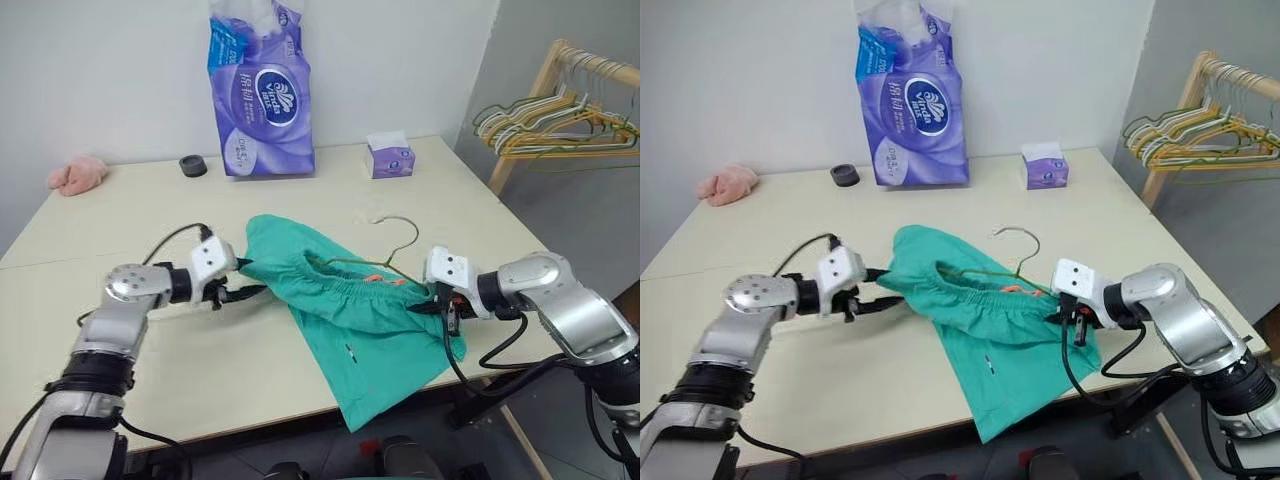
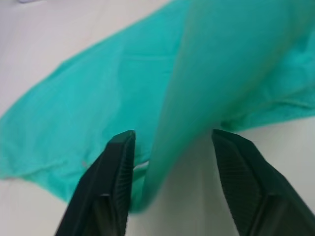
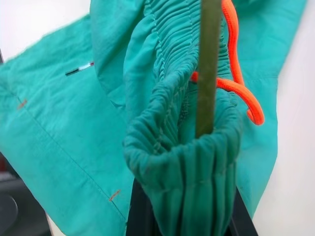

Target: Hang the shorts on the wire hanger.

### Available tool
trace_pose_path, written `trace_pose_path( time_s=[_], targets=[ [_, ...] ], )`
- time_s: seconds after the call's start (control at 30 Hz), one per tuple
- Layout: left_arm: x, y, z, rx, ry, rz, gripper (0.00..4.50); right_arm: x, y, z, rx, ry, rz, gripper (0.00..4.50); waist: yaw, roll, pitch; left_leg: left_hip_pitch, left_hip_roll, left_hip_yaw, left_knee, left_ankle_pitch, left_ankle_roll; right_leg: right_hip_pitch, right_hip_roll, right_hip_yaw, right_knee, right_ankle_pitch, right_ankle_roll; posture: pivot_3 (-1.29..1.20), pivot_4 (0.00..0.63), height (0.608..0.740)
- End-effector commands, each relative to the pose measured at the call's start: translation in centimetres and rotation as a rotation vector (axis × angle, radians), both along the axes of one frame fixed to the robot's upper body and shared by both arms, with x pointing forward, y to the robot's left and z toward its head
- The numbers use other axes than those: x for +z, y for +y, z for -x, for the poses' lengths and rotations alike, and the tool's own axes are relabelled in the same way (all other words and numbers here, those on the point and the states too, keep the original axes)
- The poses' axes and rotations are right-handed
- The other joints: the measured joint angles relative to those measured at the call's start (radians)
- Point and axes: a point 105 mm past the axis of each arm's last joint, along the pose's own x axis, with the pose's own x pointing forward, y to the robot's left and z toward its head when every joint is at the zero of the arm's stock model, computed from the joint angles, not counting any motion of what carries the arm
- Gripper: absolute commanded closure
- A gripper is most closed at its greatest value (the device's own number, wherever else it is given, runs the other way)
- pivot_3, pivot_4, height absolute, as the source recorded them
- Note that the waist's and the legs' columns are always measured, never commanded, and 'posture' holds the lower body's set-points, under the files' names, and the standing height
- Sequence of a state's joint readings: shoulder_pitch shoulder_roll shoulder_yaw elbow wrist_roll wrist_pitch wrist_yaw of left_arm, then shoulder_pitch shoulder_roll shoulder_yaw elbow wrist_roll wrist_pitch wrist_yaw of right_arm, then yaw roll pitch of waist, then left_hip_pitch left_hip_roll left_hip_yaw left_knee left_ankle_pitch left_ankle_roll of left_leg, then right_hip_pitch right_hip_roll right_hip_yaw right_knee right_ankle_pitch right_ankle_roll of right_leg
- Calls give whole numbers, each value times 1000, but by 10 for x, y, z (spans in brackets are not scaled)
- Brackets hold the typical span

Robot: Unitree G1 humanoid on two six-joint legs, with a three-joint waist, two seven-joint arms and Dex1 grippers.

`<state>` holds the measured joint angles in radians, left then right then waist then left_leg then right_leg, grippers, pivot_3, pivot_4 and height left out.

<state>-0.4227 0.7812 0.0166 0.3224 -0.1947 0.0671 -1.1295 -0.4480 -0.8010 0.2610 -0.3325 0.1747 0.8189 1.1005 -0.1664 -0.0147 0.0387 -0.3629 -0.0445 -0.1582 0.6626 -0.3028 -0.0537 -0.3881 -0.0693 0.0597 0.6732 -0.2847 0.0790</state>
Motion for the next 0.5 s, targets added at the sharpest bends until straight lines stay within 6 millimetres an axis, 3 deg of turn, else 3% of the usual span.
trace_pose_path(
  time_s=[0.03, 0.13, 0.27, 0.37, 0.5],
  targets=[
    [32, 0, 5, -13, -20, 79, 1952, 11, -8, -2, -110, -10, -63, 4500, 1, 0, 0, 0, 0, 0, 0, 0, 0, 0, 0, 0, 0, 0, 0, -202, 0, 740],
    [40, -13, 11, -74, 16, 114, 1952, 7, -19, -1, -233, 37, -93, 4500, 1, 0, 0, 0, -1, 0, 0, 0, 0, 1, 0, 0, 0, 0, 0, -210, 0, 740],
    [53, -80, 30, -353, 73, 209, 1952, -3, -62, 7, -528, 63, -125, 4500, 9, 0, 0, -1, -1, -1, 1, 0, 0, 2, -1, -1, 0, 0, 0, -265, 0, 740],
    [62, -110, 37, -461, 99, 284, 1952, -4, -82, 16, -670, 68, -161, 4500, 2, 1, -1, -1, -2, 0, 2, 0, 1, 4, -2, -1, -2, 0, 0, -284, 0, 740],
    [74, -145, 47, -627, 133, 349, 1952, 3, -123, 36, -929, 152, -138, 4500, -28, 7, -5, 0, -1, 2, 1, 0, 1, 4, -1, 0, -2, 0, 0, -356, 0, 740]
  ],
)
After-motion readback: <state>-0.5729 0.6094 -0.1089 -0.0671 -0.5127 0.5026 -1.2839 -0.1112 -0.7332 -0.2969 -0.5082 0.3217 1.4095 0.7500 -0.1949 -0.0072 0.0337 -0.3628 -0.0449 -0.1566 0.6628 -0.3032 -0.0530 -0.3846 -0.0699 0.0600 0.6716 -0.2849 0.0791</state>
